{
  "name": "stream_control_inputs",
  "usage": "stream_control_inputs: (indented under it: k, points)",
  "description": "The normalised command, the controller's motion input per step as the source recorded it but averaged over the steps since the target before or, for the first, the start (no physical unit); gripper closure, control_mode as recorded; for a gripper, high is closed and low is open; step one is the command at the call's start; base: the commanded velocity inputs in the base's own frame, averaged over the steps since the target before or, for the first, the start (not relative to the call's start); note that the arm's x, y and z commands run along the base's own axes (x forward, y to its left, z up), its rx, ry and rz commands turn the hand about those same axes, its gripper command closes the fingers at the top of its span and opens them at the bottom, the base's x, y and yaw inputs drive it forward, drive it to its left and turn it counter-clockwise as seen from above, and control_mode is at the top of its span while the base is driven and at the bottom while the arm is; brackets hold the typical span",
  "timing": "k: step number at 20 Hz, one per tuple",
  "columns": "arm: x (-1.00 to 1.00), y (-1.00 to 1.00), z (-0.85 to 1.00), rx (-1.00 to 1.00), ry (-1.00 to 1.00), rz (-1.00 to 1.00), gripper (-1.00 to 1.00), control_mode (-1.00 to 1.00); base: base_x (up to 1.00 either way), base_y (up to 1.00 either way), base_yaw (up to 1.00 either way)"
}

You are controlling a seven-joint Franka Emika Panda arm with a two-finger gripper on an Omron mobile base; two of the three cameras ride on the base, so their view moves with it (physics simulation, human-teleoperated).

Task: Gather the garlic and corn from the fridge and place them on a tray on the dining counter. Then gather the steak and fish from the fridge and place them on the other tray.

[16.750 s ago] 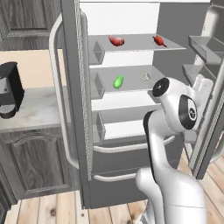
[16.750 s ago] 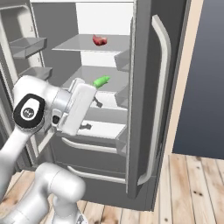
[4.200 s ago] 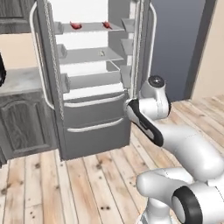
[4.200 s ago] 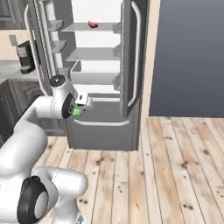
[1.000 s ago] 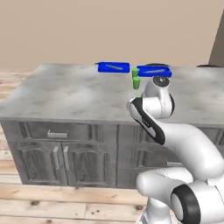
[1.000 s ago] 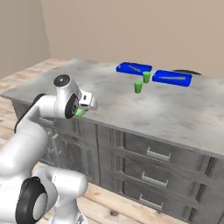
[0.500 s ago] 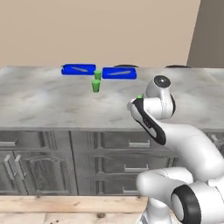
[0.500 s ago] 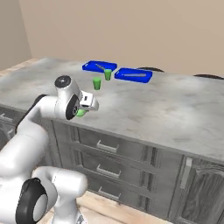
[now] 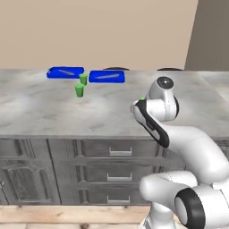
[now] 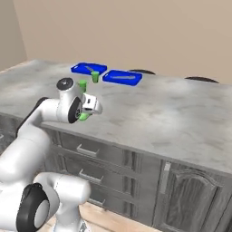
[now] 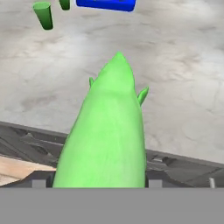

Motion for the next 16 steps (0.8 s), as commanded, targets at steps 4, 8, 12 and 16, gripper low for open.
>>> stream_control_inputs:
  k: [4,8,12,16]
  points:
    - [0.0,0.0,0.0,0.0,0.0,0.0,1.0,1.0,0.03,-1.0,-0.18]
    - [0.0,0.0,0.0,0.0,0.0,0.0,1.0,1.0,0.14,-1.0,-0.21]
    - [0.0,0.0,0.0,0.0,0.0,0.0,1.0,1.0,0.21,-0.23,-0.03]
    - [0.0,0.0,0.0,0.0,0.0,0.0,1.0,1.0,0.36,0.35,0.08]
